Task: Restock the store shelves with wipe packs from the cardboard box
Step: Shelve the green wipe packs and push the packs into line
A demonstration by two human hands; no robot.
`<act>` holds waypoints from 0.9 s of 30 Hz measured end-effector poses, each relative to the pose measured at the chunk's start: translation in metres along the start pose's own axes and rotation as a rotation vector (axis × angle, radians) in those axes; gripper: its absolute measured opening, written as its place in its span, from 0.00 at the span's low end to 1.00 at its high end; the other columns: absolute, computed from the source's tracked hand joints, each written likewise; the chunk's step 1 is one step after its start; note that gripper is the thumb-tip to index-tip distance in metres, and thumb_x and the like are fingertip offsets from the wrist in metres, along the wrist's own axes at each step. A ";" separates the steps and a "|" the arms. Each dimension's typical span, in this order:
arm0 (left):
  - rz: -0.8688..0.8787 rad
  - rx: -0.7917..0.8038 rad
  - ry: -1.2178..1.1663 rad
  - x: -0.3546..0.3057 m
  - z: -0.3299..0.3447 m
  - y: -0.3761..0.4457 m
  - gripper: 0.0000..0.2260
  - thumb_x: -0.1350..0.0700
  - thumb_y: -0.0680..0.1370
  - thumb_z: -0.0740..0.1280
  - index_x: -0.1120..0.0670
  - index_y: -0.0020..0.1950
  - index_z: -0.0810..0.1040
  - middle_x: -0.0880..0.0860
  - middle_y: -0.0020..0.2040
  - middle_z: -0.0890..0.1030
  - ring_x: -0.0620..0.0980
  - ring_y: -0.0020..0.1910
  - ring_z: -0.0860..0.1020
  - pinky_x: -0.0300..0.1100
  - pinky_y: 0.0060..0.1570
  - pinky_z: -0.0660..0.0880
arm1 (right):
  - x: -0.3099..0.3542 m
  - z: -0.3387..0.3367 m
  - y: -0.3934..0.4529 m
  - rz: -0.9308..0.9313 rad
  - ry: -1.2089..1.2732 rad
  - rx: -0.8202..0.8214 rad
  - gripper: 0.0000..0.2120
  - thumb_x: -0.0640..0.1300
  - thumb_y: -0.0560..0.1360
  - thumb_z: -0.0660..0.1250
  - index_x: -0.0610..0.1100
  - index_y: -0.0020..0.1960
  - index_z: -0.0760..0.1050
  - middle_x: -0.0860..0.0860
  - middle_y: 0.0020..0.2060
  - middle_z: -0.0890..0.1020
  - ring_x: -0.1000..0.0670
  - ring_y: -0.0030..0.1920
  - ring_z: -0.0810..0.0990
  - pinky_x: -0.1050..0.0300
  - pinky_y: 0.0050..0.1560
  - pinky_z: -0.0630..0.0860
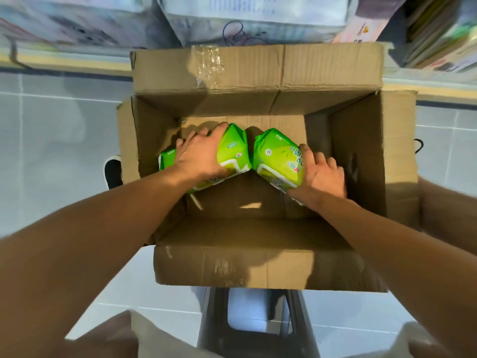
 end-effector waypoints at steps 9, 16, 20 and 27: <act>0.081 -0.268 -0.067 -0.001 -0.103 -0.079 0.53 0.38 0.55 0.76 0.40 0.75 0.52 0.57 0.61 0.74 0.62 0.60 0.72 0.57 0.58 0.71 | 0.018 -0.086 -0.050 0.038 0.157 -0.216 0.51 0.62 0.60 0.76 0.49 0.74 0.55 0.43 0.62 0.73 0.37 0.61 0.72 0.40 0.60 0.70; 0.062 -0.505 -0.057 0.036 -0.188 -0.156 0.53 0.36 0.53 0.73 0.41 0.75 0.53 0.58 0.61 0.76 0.61 0.58 0.74 0.56 0.53 0.75 | 0.073 -0.165 -0.088 -0.057 0.235 -0.412 0.48 0.62 0.60 0.76 0.50 0.72 0.57 0.43 0.58 0.75 0.38 0.57 0.74 0.42 0.56 0.74; -0.029 -0.557 -0.095 0.073 -0.215 -0.182 0.54 0.36 0.51 0.73 0.42 0.74 0.53 0.59 0.59 0.76 0.62 0.56 0.75 0.56 0.52 0.75 | 0.119 -0.205 -0.095 -0.121 0.262 -0.482 0.49 0.62 0.59 0.76 0.50 0.72 0.58 0.44 0.58 0.75 0.38 0.57 0.74 0.42 0.56 0.75; -0.207 -0.547 -0.201 0.142 -0.227 -0.189 0.55 0.40 0.51 0.78 0.42 0.75 0.55 0.57 0.62 0.75 0.60 0.60 0.74 0.58 0.54 0.75 | 0.213 -0.271 -0.080 -0.270 0.228 -0.564 0.50 0.60 0.57 0.77 0.49 0.72 0.59 0.42 0.58 0.76 0.37 0.57 0.75 0.44 0.56 0.75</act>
Point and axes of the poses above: each hand's wrist, its own y-axis towards the middle knuckle, its own z-axis out of the palm, x = y × z, the point moved 5 cm from there along y, towards the middle knuckle
